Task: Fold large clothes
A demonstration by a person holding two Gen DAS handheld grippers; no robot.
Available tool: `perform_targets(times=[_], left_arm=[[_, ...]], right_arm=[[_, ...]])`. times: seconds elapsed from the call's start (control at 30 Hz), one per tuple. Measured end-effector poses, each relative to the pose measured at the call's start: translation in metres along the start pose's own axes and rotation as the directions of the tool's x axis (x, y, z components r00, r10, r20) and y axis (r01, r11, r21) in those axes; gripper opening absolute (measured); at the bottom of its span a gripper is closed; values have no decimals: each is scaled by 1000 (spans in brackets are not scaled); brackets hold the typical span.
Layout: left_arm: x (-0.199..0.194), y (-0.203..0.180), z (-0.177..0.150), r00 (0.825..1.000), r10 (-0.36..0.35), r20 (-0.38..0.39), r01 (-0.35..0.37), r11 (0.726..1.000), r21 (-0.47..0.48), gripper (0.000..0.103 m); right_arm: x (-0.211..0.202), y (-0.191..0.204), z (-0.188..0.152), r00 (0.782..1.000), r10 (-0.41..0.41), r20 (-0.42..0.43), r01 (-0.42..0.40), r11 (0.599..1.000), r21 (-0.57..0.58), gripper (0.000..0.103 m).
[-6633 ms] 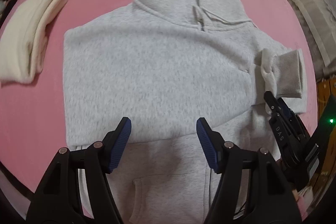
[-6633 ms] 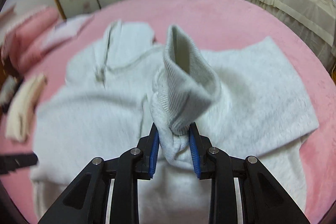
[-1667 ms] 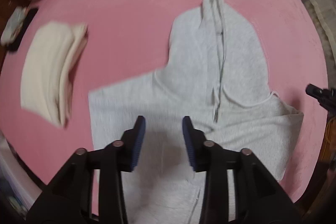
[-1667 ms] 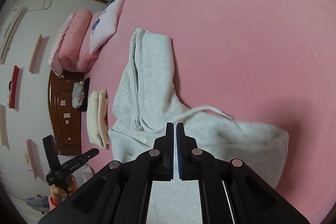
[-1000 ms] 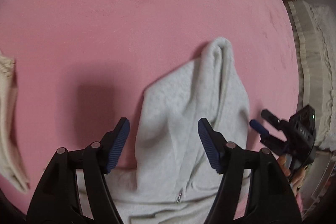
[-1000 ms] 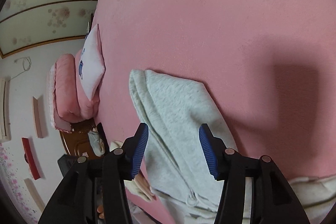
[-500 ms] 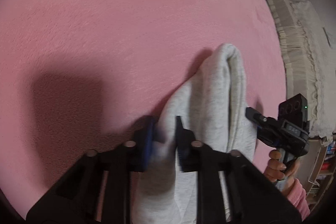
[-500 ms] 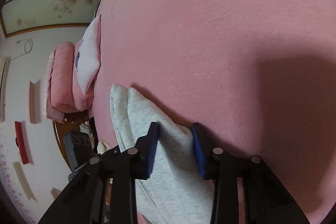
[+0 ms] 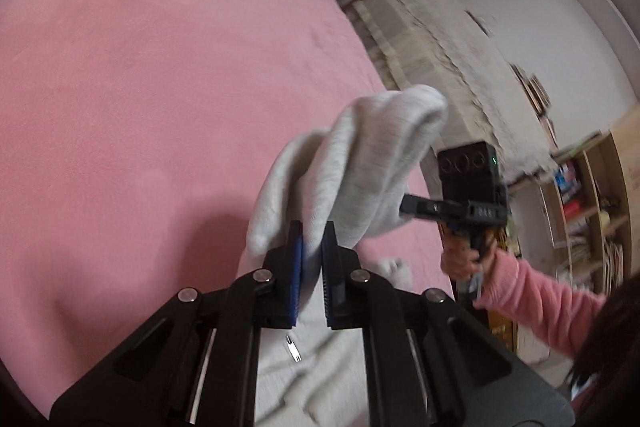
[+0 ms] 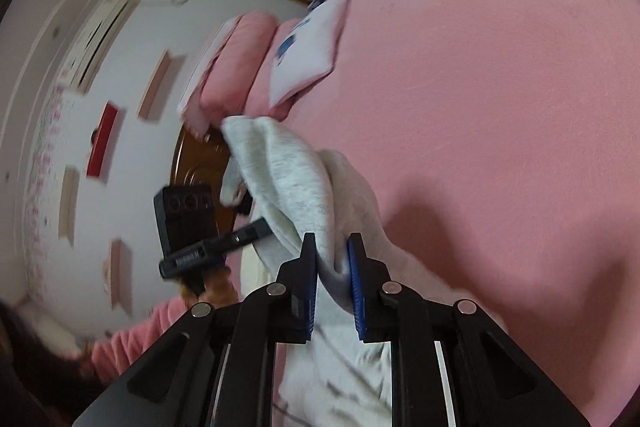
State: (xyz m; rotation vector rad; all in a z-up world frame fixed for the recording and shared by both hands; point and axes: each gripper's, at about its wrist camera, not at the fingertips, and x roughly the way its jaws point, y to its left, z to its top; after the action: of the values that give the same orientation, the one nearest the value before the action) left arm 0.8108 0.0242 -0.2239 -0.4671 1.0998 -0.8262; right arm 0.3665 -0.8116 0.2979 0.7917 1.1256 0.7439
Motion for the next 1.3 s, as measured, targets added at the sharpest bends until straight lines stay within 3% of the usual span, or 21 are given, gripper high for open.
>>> perform_targets(times=[0.2,0.27,0.37,0.47,0.57,0.63,0.73,0.83,0.87,0.9,0.93,0.97,1.0,1.03,1.07,1.1,1.17,1.2,1.3], left_arm=[[-22,-56,-90,991,44,-128,-29,993,112,6],[-16,-70,-126,984,72,-162,-49,989,143,6],[-4,-79,-180,967,131,-216,-89,977,195,6],[15,-79,-230,943,209,-258,-148,961,236,6],[35,-79,-282,913,327,-243,-236,910,340,6],[42,-82,-305,893,400,-209,-294,867,402,6],[51,-93,-314,873,457,-168,-354,833,425,7],[49,-104,-301,852,482,-204,-388,843,373,10],[43,-106,-295,849,486,-209,-399,848,350,12],[36,-110,-289,844,494,-208,-417,849,324,18],[23,-103,-275,842,500,-204,-432,850,301,24],[9,-105,-272,842,504,-193,-450,853,266,40],[-8,-109,-271,854,492,-170,-450,862,231,55],[-25,-112,-272,875,464,-138,-434,878,202,59],[-36,-121,-272,893,439,-103,-418,891,175,63],[-47,-132,-273,908,415,-61,-404,903,145,63],[-45,-145,-262,912,410,-14,-406,908,99,64],[-39,-148,-256,909,417,-6,-415,906,81,64],[14,-148,-236,904,427,-13,-427,904,-9,59]], right_arm=[[-38,47,-65,997,-12,-79,8,999,-44,15],[-6,52,-98,993,-35,-117,29,998,-49,15],[7,55,-144,976,-115,-186,104,992,-67,15],[15,47,-182,943,-228,-244,208,972,-106,15],[34,38,-215,908,-320,-269,291,946,-145,15],[34,39,-227,908,-352,-228,324,934,-149,15],[37,56,-238,904,-402,-148,372,908,-190,17],[35,84,-243,879,-450,-157,415,885,-213,18],[54,99,-247,871,-463,-166,424,878,-224,19],[52,113,-244,859,-481,-177,435,866,-245,20],[58,127,-248,835,-519,-180,464,842,-275,22],[55,129,-244,800,-575,-171,509,801,-315,24],[54,144,-243,766,-627,-140,553,754,-354,26],[45,165,-240,739,-666,-100,592,712,-377,31],[40,181,-240,735,-675,-68,605,697,-384,37],[31,196,-239,748,-661,-48,599,706,-378,43],[19,223,-240,787,-617,-15,573,739,-354,69],[15,236,-242,807,-590,26,564,756,-332,71],[23,253,-249,825,-558,86,559,784,-271,71]])
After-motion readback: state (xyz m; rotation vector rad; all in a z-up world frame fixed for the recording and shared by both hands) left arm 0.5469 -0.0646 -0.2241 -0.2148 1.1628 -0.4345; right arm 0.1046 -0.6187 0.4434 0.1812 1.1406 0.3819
